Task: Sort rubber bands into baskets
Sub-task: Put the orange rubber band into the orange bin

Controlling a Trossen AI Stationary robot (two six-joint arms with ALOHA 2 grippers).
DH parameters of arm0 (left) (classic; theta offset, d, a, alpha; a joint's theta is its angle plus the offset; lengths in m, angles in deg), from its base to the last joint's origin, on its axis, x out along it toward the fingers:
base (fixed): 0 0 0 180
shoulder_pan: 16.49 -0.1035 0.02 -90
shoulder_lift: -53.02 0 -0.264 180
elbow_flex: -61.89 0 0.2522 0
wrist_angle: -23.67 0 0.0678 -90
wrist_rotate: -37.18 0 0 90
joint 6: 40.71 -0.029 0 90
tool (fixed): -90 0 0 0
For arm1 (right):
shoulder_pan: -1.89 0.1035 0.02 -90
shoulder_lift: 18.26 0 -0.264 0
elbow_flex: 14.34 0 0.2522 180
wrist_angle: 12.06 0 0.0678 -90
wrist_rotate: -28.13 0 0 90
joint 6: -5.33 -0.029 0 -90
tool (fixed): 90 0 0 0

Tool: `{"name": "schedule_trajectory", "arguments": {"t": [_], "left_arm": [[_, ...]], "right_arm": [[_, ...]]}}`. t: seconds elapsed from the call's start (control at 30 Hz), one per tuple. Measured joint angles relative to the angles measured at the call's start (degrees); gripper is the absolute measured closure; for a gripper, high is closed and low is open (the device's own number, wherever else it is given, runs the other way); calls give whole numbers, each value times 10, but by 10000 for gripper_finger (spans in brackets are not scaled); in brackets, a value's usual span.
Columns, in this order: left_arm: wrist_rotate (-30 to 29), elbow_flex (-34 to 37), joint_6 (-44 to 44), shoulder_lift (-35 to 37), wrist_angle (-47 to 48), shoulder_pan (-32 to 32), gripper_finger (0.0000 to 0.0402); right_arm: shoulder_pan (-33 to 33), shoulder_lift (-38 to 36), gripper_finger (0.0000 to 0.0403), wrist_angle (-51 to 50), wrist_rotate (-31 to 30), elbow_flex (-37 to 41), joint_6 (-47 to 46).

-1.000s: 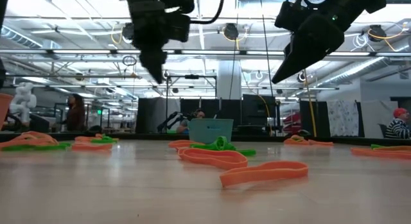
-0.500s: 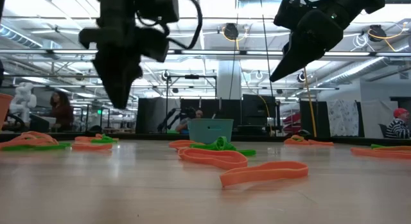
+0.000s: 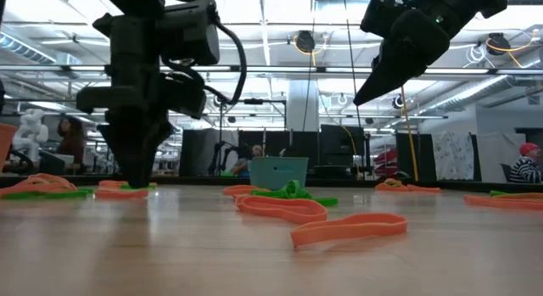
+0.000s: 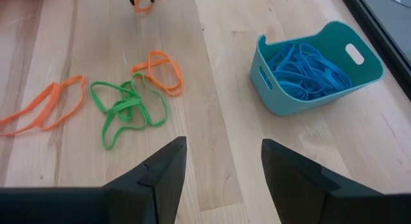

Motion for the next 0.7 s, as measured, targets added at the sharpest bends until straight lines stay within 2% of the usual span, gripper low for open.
{"name": "schedule_trajectory", "arguments": {"t": [0.53,0.63,0.7], "left_arm": [[5,21,1,-20,-53,10,262],[5,16,-1,-21,-45,10,279],[4,12,-1,-22,-39,10,308]], "right_arm": [[0,0,209,5,0,0,0],[0,0,209,5,0,0,1],[0,0,209,5,0,0,2]]}}
